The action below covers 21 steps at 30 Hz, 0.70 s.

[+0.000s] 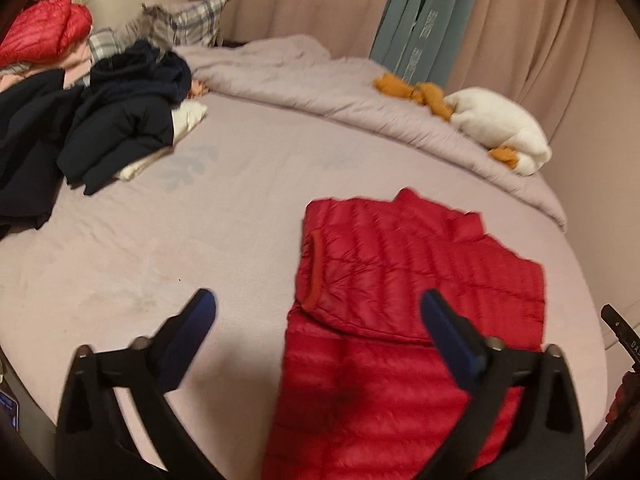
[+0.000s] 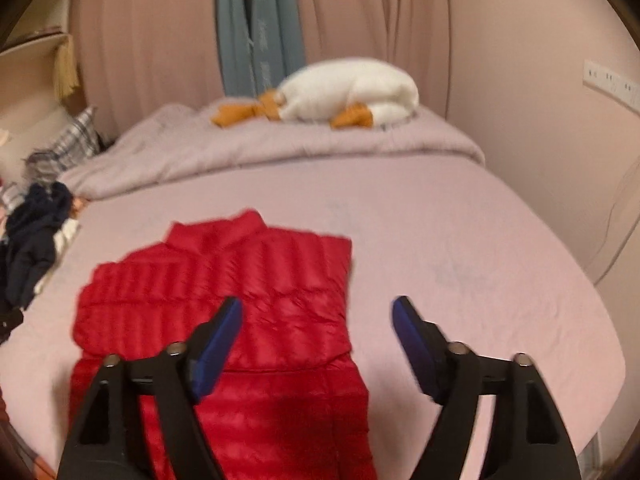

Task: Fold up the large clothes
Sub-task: 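Move both open tools to the jacket hem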

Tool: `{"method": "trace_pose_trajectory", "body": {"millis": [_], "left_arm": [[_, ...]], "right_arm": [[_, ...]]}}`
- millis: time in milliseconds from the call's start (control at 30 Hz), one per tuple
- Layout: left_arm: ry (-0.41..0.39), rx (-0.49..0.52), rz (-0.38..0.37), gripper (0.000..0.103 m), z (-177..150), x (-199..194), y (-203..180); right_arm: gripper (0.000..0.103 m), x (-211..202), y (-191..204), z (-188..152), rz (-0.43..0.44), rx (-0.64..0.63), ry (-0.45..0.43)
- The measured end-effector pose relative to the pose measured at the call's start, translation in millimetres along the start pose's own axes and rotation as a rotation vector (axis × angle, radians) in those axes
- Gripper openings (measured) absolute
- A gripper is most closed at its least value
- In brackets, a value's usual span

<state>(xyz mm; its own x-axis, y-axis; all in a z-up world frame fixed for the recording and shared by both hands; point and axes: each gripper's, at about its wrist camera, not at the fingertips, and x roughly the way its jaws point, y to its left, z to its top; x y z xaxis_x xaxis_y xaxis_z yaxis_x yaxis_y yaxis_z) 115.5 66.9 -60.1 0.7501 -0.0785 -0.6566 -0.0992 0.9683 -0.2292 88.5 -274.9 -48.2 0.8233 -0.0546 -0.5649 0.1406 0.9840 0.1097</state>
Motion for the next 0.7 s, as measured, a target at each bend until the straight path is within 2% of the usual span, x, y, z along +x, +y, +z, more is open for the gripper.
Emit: {"method": "trace_pose_trajectory", "body": {"millis": [133, 200, 500, 700], "left_arm": [[-0.050, 0.032, -0.054, 0.103, -2.5, -30.5, -12.3], [-0.081, 0.045, -0.079, 0.103, -5.0, -46.1, -17.4], [-0.155, 0.085, -0.138, 0.103, -17.6, -93.6, -32.3], [-0.139, 0.082, -0.190, 0.103, -34.7, -112.2, -35.3]], "right_arm": [[0.091, -28.9, 6.4, 4.7, 0.028, -0.043, -0.076], [0.097, -37.6, 8.3, 5.6, 0.047, -0.052, -0.099], [0.099, -67.2, 11.2, -0.4, 0.113, -0.066, -0.180], [0.099, -76.8, 7.1, -11.7, 0.158, -0.052, -0.195]]}}
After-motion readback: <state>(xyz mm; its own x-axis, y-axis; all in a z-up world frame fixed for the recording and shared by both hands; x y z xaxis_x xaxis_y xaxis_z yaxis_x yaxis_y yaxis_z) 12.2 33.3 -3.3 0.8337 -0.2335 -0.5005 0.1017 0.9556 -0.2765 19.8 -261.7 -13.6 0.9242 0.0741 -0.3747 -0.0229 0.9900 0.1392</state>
